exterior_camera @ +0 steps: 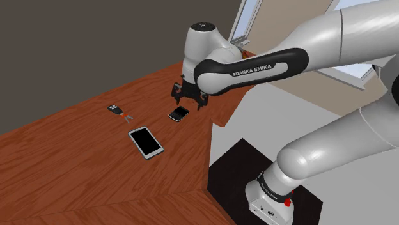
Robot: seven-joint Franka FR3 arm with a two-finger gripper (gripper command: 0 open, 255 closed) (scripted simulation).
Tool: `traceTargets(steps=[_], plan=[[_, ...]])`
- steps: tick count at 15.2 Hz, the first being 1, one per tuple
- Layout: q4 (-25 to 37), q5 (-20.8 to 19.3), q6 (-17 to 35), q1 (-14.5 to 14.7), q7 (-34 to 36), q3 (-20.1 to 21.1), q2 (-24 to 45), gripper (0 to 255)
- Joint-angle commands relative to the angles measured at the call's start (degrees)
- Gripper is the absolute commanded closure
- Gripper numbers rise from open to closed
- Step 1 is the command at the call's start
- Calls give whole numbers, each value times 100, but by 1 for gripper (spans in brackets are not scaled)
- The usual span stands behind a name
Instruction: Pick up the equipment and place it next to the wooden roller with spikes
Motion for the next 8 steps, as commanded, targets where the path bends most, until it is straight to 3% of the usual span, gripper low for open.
traceTargets(steps=[1,3,8], plan=[[252,-412,257,-278,926,274,654,0],[494,-808,354,-417,1673,406,1162,0],[366,-1141,692,-442,1904,368,1469,0]])
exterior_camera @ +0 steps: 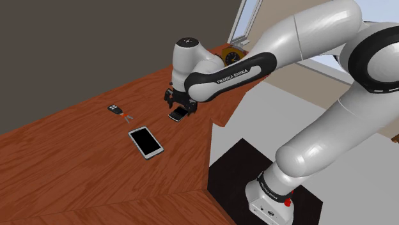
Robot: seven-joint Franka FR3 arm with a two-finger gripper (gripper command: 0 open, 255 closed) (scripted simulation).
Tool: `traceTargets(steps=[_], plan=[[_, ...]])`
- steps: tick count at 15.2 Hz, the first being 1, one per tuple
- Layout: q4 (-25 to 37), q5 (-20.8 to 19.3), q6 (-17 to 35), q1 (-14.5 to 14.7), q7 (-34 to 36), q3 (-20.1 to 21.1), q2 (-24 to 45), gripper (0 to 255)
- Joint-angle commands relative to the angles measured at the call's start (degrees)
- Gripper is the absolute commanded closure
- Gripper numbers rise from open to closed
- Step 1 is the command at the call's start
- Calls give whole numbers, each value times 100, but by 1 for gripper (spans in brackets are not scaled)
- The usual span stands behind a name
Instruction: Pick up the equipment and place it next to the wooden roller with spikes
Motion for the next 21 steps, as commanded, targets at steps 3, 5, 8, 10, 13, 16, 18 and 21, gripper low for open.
traceTargets(steps=[3,5,8,10,13,16,18,21], plan=[[-79,-267,238,-31,192,-23,231,0],[-79,-267,238,-30,192,-24,231,0],[-79,-267,238,-30,192,-24,231,0],[-78,-266,237,-30,191,-24,231,0],[-83,-264,238,-28,195,-21,228,255],[-77,-267,236,-29,194,-23,232,255],[-74,-267,233,-27,196,-21,233,255],[-59,-188,176,-30,125,-20,164,255]])
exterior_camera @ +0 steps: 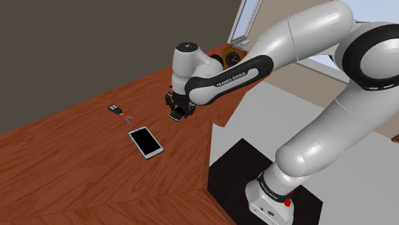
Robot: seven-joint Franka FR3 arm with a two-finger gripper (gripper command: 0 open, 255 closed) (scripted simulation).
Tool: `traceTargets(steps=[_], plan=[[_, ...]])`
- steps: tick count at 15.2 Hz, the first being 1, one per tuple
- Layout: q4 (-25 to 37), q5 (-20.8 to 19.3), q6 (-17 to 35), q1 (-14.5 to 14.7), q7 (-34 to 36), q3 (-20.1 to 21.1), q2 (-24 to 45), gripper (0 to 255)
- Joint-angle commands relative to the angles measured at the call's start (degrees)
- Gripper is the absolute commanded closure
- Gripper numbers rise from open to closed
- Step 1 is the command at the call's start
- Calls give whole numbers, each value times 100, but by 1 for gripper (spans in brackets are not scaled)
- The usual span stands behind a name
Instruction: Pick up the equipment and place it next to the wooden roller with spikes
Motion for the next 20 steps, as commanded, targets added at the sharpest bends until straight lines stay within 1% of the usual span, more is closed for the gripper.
traceTargets(steps=[1,10,20], plan=[[28,111,-94,0,-96,3,-93,255],[293,660,-702,35,-590,-40,-615,255],[719,1030,-1426,83,-975,-144,-1034,255]])
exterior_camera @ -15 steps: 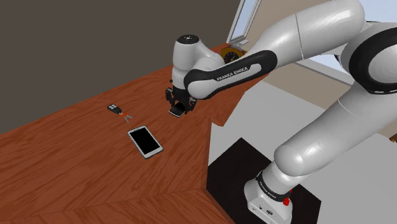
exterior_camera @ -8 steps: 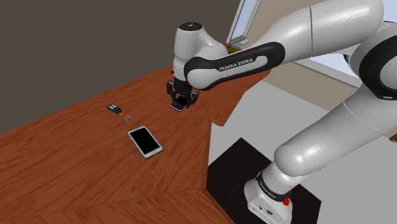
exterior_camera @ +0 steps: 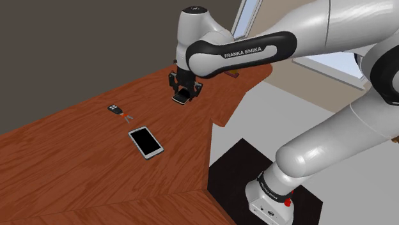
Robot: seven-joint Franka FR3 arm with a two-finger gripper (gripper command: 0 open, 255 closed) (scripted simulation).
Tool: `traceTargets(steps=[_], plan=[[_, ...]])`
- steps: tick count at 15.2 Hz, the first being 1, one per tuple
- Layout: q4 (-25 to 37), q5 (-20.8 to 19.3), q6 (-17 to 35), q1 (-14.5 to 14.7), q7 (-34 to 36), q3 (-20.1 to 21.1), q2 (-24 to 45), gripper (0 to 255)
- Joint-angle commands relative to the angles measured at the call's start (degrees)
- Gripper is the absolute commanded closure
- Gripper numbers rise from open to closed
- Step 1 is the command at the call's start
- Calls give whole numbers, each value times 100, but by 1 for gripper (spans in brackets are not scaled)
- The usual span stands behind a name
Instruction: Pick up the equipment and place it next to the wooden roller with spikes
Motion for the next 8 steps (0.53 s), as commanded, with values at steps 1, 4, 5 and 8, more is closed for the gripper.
traceTargets(steps=[1,4,5,8], plan=[[99,58,-154,11,-59,-18,-70,255],[255,127,-376,19,-145,-49,-159,255],[310,147,-450,22,-172,-60,-186,255],[480,198,-673,26,-245,-89,-256,255]])
